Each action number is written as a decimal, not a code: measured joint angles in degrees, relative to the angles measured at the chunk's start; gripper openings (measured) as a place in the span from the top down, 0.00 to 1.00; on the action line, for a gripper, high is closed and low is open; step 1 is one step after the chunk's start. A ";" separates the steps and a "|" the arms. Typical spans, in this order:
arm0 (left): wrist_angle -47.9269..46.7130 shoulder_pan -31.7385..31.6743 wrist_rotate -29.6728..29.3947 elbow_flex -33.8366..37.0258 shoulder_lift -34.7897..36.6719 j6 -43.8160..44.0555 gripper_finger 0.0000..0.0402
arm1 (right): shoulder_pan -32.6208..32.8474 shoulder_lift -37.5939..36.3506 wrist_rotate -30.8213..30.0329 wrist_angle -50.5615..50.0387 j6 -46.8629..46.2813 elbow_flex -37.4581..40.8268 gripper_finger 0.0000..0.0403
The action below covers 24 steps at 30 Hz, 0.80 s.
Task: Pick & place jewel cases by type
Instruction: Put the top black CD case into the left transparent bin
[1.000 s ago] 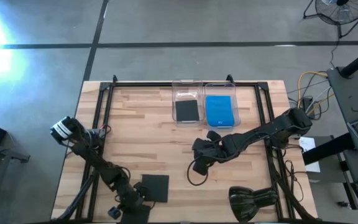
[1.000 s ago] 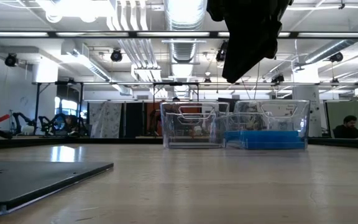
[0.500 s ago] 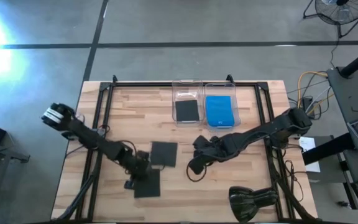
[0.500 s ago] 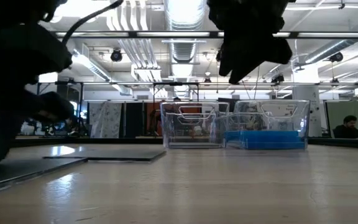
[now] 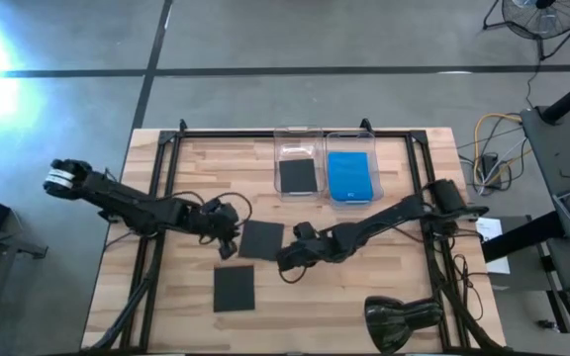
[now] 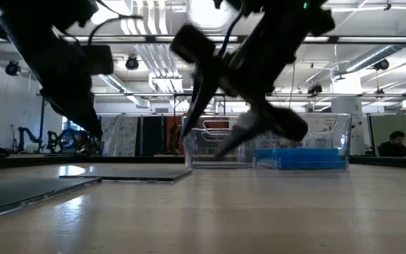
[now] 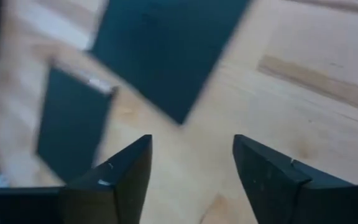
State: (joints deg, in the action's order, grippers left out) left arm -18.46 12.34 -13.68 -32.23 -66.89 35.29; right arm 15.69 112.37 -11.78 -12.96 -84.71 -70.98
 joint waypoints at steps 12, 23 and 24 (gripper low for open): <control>4.10 -4.74 14.40 3.40 -7.88 1.76 0.83 | -1.19 5.87 0.29 2.24 -4.40 -3.16 0.30; 11.01 -4.74 20.12 4.50 -13.13 -1.69 0.83 | -4.06 10.77 6.12 5.00 -4.82 -7.29 0.33; 10.96 -4.74 20.17 4.50 -13.69 -2.56 0.83 | -4.28 10.69 6.19 4.83 -4.26 -7.51 0.33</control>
State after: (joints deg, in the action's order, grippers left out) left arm -7.50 7.60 6.50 -27.73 -80.58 32.73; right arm 11.41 123.05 -5.58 -8.13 -88.97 -78.49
